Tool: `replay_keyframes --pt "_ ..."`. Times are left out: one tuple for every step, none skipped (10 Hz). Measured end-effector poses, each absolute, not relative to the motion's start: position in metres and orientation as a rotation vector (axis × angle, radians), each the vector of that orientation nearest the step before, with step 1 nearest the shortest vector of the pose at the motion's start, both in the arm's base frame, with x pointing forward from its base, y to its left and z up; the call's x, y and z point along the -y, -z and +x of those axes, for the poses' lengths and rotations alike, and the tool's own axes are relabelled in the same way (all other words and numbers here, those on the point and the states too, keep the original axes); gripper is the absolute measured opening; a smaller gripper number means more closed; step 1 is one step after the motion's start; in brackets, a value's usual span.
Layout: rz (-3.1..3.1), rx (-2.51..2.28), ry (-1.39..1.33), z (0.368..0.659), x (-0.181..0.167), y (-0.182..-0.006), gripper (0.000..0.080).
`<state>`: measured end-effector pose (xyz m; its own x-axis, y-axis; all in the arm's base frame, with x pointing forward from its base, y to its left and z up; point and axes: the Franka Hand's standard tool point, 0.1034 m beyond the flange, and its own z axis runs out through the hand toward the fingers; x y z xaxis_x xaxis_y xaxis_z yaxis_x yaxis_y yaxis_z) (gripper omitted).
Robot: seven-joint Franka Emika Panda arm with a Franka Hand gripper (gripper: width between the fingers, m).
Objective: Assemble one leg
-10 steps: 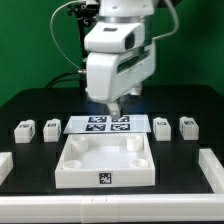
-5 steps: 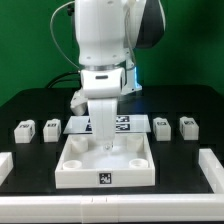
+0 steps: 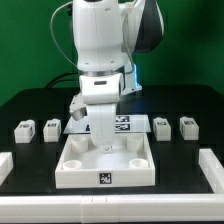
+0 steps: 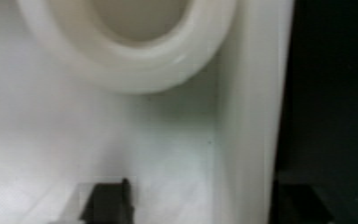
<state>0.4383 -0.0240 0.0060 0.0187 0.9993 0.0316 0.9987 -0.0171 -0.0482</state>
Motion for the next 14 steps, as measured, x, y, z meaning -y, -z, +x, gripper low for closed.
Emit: replay_keyframes --pt "-2.201 2.162 -0.018 0.438 0.024 -0.006 0.0221" --pt "-2.201 2.161 -0.018 0.438 0.024 -0.006 0.0089" --pt "-2.206 2.167 -0.006 0.441 0.024 -0.007 0.0055" --pt "-2.207 2.168 -0.005 0.441 0.024 -0.007 0.0055" --pt "-2.208 2.168 -0.003 0.441 0.024 -0.007 0.0055" --pt "-2.209 2.169 -0.002 0.441 0.024 -0.007 0.0055" --pt "-2.209 2.169 -0.001 0.442 0.024 -0.008 0.0055" --pt "-2.209 2.17 0.0 0.442 0.024 -0.008 0.0055" --pt "-2.211 2.17 0.002 0.443 0.023 -0.008 0.0055" --pt "-2.197 2.188 0.021 0.451 0.014 -0.009 0.0055" --pt "-2.179 2.205 0.053 0.464 -0.002 -0.009 0.0055" --pt "-2.193 2.185 0.082 0.478 -0.018 -0.008 0.0055" --pt "-2.208 2.16 0.1 0.489 -0.033 -0.009 0.0055" --pt "-2.212 2.149 0.117 0.502 -0.046 -0.011 0.0055"
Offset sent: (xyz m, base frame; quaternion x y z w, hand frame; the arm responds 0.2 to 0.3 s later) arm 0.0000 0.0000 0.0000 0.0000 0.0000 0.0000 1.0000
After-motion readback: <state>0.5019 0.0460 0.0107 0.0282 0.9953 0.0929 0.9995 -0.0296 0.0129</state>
